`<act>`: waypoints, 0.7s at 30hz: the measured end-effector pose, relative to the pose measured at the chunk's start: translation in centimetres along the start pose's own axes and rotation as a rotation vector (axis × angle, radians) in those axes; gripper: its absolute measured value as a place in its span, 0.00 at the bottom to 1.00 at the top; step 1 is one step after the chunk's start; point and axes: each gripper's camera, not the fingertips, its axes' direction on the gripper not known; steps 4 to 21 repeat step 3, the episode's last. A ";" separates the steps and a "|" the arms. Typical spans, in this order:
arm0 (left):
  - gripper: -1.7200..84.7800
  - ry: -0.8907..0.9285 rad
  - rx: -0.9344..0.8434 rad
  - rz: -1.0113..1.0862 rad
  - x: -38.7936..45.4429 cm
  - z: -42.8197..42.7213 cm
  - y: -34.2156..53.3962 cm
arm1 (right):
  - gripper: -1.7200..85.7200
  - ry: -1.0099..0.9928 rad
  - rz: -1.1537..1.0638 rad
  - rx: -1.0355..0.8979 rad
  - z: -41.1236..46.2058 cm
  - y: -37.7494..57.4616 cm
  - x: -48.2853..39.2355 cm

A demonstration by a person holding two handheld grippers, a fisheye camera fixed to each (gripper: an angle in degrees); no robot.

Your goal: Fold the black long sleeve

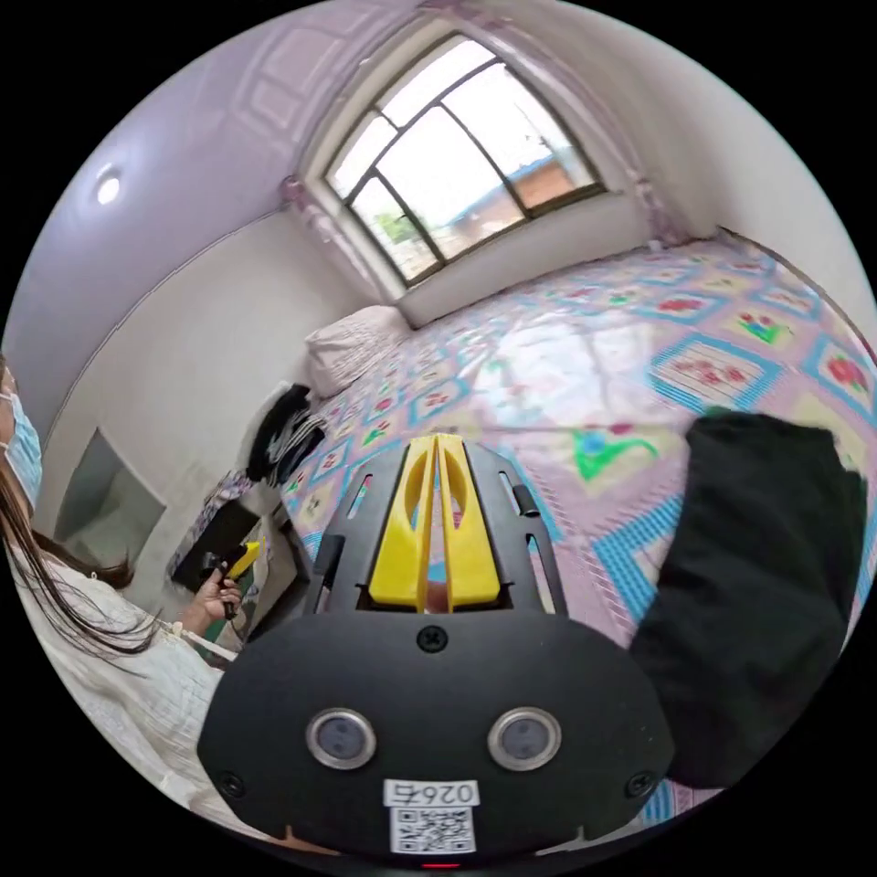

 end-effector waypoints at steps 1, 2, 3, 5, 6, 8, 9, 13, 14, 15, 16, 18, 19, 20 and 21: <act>0.01 -0.022 0.048 0.011 0.3 -2.4 1.1 | 0.01 -0.025 -0.071 -0.004 1.1 -0.1 -4.0; 0.01 -0.064 0.143 0.036 1.1 -7.3 3.6 | 0.01 -0.035 -0.109 -0.001 1.5 -0.1 -6.2; 0.01 -0.108 0.228 0.064 2.1 -11.8 6.2 | 0.01 -0.049 -0.184 0.015 2.1 0.4 -10.5; 0.01 -0.108 0.228 0.064 2.1 -11.8 6.2 | 0.01 -0.049 -0.184 0.015 2.1 0.4 -10.5; 0.01 -0.108 0.228 0.064 2.1 -11.8 6.2 | 0.01 -0.049 -0.184 0.015 2.1 0.4 -10.5; 0.01 -0.108 0.228 0.064 2.1 -11.8 6.2 | 0.01 -0.049 -0.184 0.015 2.1 0.4 -10.5; 0.01 -0.108 0.228 0.064 2.1 -11.8 6.2 | 0.01 -0.049 -0.184 0.015 2.1 0.4 -10.5; 0.01 -0.108 0.228 0.064 2.1 -11.8 6.2 | 0.01 -0.049 -0.184 0.015 2.1 0.4 -10.5; 0.01 -0.108 0.228 0.064 2.1 -11.8 6.2 | 0.01 -0.049 -0.184 0.015 2.1 0.4 -10.5; 0.01 -0.108 0.228 0.064 2.1 -11.8 6.2 | 0.01 -0.049 -0.184 0.015 2.1 0.4 -10.5; 0.01 -0.108 0.228 0.064 2.1 -11.8 6.2 | 0.01 -0.049 -0.184 0.015 2.1 0.4 -10.5; 0.01 -0.108 0.228 0.064 2.1 -11.8 6.2 | 0.01 -0.049 -0.184 0.015 2.1 0.4 -10.5; 0.01 -0.108 0.228 0.064 2.1 -11.8 6.2 | 0.01 -0.049 -0.184 0.015 2.1 0.4 -10.5; 0.01 -0.108 0.228 0.064 2.1 -11.8 6.2 | 0.01 -0.049 -0.184 0.015 2.1 0.4 -10.5; 0.01 -0.108 0.228 0.064 2.1 -11.8 6.2 | 0.01 -0.049 -0.184 0.015 2.1 0.4 -10.5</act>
